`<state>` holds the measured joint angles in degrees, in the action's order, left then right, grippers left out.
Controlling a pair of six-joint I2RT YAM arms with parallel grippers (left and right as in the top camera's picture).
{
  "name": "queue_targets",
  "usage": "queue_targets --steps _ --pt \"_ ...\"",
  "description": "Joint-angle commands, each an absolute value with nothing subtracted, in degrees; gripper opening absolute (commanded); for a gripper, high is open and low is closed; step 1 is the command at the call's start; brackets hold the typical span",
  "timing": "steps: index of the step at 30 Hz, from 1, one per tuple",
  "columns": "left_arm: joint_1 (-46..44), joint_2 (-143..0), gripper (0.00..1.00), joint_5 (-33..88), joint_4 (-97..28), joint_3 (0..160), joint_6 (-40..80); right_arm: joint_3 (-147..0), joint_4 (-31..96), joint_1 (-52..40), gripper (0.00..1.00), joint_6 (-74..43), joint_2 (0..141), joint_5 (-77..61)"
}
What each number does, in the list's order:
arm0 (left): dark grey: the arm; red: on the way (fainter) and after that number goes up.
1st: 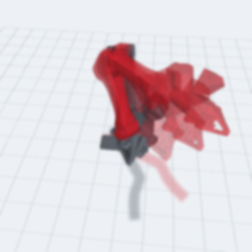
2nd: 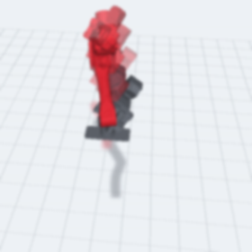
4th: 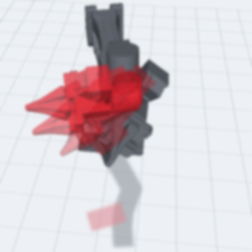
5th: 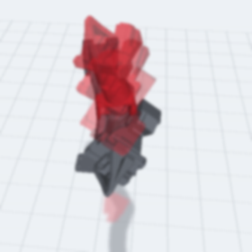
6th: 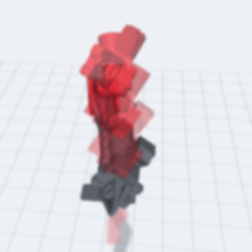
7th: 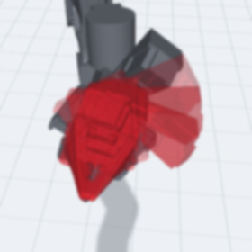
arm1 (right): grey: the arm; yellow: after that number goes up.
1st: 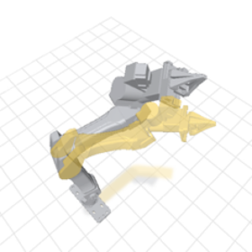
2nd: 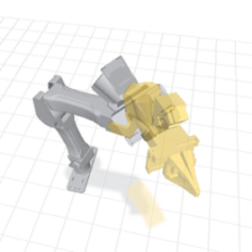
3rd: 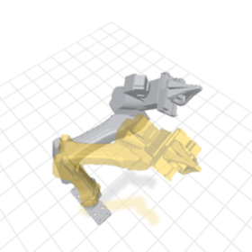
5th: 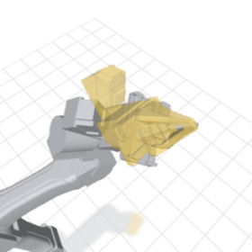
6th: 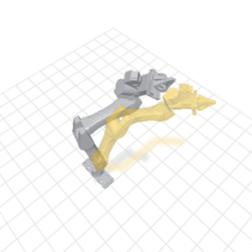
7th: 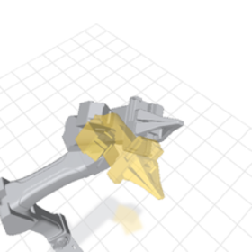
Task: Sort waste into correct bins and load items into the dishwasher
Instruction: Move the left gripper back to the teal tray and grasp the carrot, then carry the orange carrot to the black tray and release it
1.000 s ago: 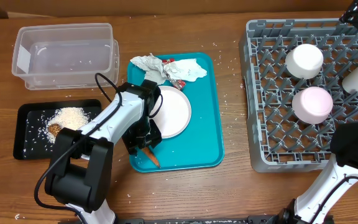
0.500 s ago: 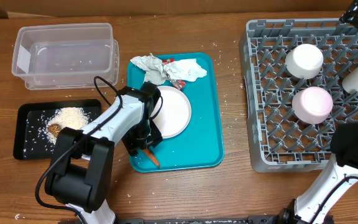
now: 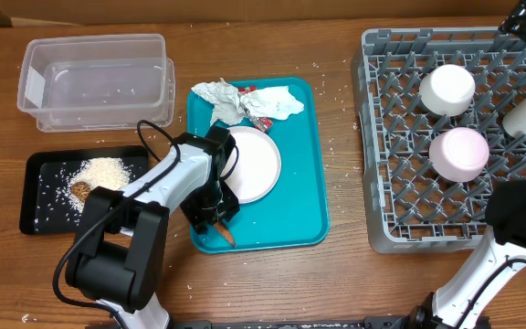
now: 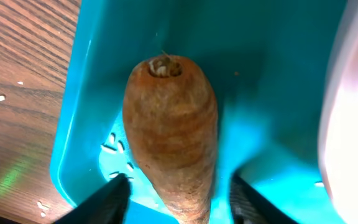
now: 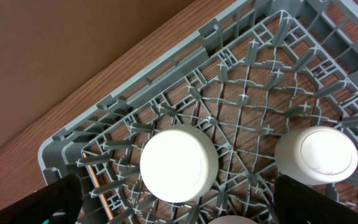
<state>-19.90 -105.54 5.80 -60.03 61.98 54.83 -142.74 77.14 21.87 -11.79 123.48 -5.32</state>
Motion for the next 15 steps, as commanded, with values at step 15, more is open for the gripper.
queue_targets --steps 15 --pt "-20.16 -104.44 0.23 6.02 -63.0 64.14 48.97 -143.7 76.79 21.89 1.0 -11.84 122.3 -5.17"
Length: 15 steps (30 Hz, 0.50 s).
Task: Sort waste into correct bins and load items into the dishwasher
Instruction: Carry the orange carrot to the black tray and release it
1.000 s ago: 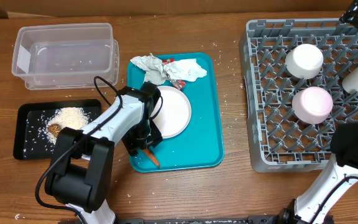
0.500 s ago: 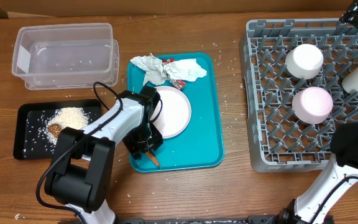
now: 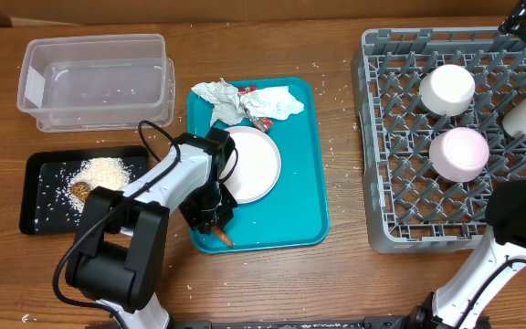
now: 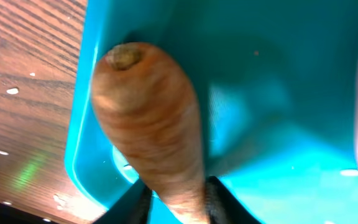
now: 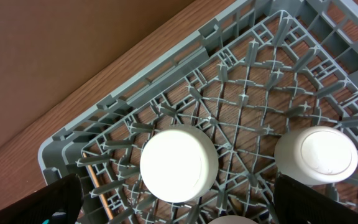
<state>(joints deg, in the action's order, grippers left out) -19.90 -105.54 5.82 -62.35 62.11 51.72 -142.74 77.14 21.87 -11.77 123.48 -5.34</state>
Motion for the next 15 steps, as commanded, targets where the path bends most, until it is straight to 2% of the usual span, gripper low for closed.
queue_targets --steps 1,7,12,15 --pt "-20.16 -104.44 0.22 6.02 -63.18 64.47 48.6 -143.7 76.79 21.89 1.0 -11.84 122.3 -5.17" --pt "-20.16 -104.44 0.23 5.61 -62.96 64.69 48.18 -143.7 76.79 21.89 1.0 -11.84 122.3 -5.17" --pt "-20.16 -104.42 0.17 5.58 -63.59 65.01 47.57 -143.7 76.79 21.89 1.0 -11.84 122.3 -5.17" --pt "-20.16 -104.33 0.16 5.52 -66.67 66.78 47.53 -143.7 76.79 21.89 1.0 -11.84 122.3 -5.17"
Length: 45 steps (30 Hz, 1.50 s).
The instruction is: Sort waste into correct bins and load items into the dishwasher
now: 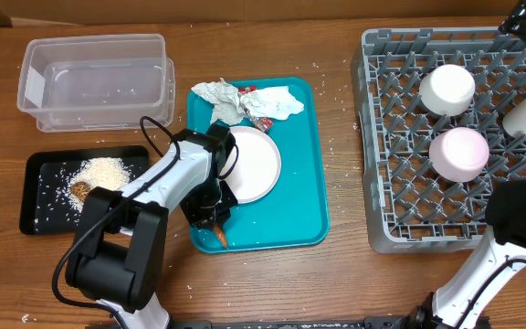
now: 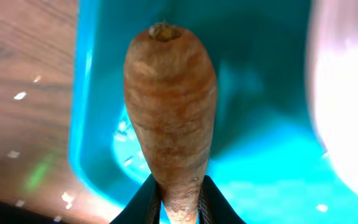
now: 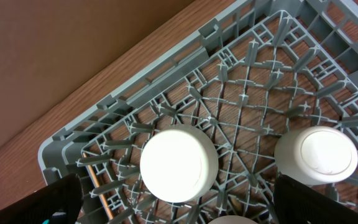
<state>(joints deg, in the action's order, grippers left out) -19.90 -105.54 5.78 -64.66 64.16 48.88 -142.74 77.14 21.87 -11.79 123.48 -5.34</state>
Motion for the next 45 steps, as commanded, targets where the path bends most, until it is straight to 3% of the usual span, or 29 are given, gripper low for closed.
queue_targets --steps 1,11,19,26,33,45 --pt "-20.16 -104.27 0.17 5.41 -67.96 67.81 47.51 -143.7 76.79 21.89 1.0 -11.84 122.3 -5.17" --pt "-16.47 -97.58 0.2 1.21 -75.72 79.44 43.38 -143.7 76.79 21.89 1.0 -11.84 122.3 -5.17" --pt "0.45 -91.79 0.24 -3.86 -76.95 81.91 41.12 -143.7 76.79 21.89 1.0 -11.84 122.32 -5.17" --pt "12.16 -91.98 0.27 -3.81 -67.48 78.37 35.22 -143.7 76.79 21.89 1.0 -11.84 122.32 -5.17" --pt "14.72 -92.27 0.25 -4.27 -58.74 71.92 33.56 -143.7 76.79 21.89 1.0 -11.84 122.37 -5.17" --pt "14.22 -90.87 0.25 1.83 -59.72 73.87 27.49 -143.7 76.79 21.89 1.0 -11.84 122.37 -5.17"
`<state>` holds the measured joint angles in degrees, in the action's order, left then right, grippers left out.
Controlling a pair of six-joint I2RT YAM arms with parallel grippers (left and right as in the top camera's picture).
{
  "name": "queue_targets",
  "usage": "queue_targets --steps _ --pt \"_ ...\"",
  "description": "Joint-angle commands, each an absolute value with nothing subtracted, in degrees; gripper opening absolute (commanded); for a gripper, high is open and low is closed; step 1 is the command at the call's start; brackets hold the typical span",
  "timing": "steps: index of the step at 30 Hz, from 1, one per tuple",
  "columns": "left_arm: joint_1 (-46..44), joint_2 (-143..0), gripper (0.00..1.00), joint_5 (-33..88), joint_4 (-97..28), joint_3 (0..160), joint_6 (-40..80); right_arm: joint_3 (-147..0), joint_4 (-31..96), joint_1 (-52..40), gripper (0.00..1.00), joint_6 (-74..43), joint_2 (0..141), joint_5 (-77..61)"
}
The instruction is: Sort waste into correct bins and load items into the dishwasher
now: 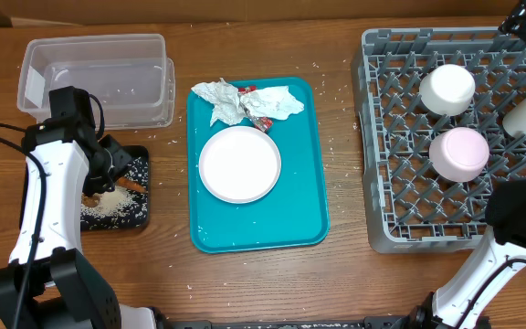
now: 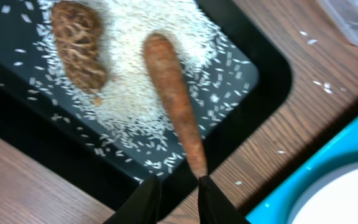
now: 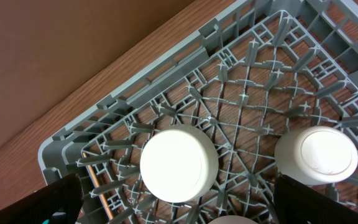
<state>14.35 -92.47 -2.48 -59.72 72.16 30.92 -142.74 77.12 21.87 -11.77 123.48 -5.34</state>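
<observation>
An orange carrot (image 2: 169, 93) lies on the rice (image 2: 123, 81) in the black tray (image 2: 272, 68), next to a brown mushroom (image 2: 76, 46). My left gripper (image 2: 178, 183) hangs over the tray's right edge, slightly open; the carrot's thin tip ends at the right finger and nothing sits between the fingers. Overhead, the carrot (image 1: 132, 185) shows beside the left gripper (image 1: 117, 169). The teal tray (image 1: 299, 183) holds a white plate (image 1: 239, 164) and crumpled wrappers (image 1: 245, 100). My right gripper (image 3: 194, 205) stands wide open above the grey dish rack (image 1: 400, 183).
A clear plastic container (image 1: 94, 78) stands behind the black tray. The rack holds a white cup (image 1: 447, 89), a pink cup (image 1: 458, 153) and another white cup. Rice grains are scattered on the wooden table.
My left gripper was shut on the carrot over the teal tray's front left corner. Now it is at the black tray, and the carrot lies on the rice, let go. Right arm unchanged.
My left gripper stood open around the carrot in the teal tray's front left corner. Then it was shut on the carrot's thin end and held it above the tray. Now the carrot lies in the black tray beside the mushroom. The right arm stayed over the rack.
</observation>
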Motion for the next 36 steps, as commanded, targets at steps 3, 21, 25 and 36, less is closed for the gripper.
queue_targets --steps 3,21,25,36 --pt "12.8 -91.46 0.24 2.35 -59.75 73.63 25.04 -143.7 76.79 21.89 1.0 -11.84 122.37 -5.17" --pt "9.3 -103.92 0.04 -0.67 -56.03 70.63 26.81 -143.7 76.79 21.89 1.0 -11.84 122.37 -5.17" --pt "9.37 -104.51 0.04 -3.57 -54.52 70.63 27.29 -143.7 76.79 21.89 1.0 -11.84 122.37 -5.17" --pt "9.41 -104.51 0.04 -10.96 -55.22 70.63 28.8 -143.7 76.79 21.89 1.0 -11.84 122.37 -5.17"
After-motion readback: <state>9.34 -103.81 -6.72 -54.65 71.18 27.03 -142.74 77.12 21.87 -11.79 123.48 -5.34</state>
